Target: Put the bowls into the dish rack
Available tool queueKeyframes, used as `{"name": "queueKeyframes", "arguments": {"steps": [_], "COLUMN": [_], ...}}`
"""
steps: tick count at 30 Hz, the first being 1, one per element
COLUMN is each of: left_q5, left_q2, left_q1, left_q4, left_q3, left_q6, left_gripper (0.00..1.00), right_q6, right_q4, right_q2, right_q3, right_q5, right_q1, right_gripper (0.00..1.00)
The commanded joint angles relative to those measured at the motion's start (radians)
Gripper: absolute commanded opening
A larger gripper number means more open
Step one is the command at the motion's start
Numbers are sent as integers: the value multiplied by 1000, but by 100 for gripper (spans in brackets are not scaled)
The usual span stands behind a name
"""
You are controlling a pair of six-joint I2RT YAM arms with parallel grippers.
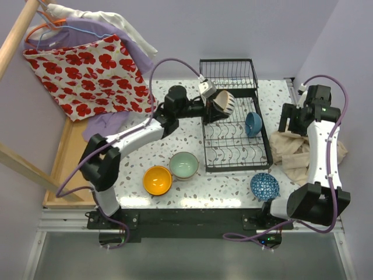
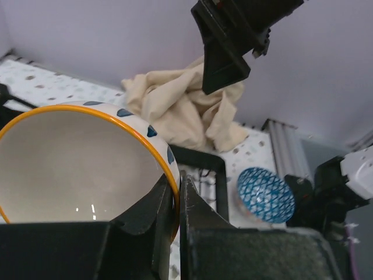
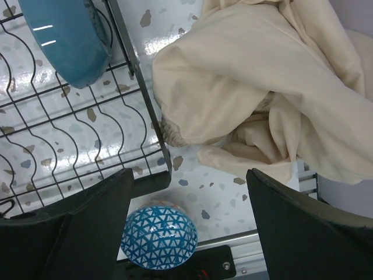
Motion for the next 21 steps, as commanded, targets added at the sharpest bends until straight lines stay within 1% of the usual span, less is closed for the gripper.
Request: {"name": "queueKeyframes", "arguments": {"steps": [1, 2, 5, 8, 11, 15, 21], "left_q5": [82, 61, 36, -10, -58, -88, -136], "left_q2": [204, 269, 371, 452, 514, 581, 681], "left_q1": [-12, -13, -24, -28, -30, -35, -51], "left_q4": [612, 631, 664, 660, 649, 674, 691], "left_q3": [37, 86, 173, 242, 287, 333, 426], "left_q6": [-567, -602, -648, -693, -739, -806, -865], "left_gripper": [0, 0, 0, 0, 0, 0, 0], "right_q6": [-50, -56, -71, -76, -77, -84, -102], "right_q4": [-32, -35, -44, -49, -50, -49, -52], "right_q2": [-7, -5, -10, -16, -33, -48, -42], "right_q3": [61, 67, 70, 52, 23, -14, -43], "right_q5": [71, 79, 113, 133, 143, 166, 206], "right_q1": [-5, -5, -4, -5, -5, -4, -5], "right_gripper": [82, 82, 82, 82, 82, 82, 82]}}
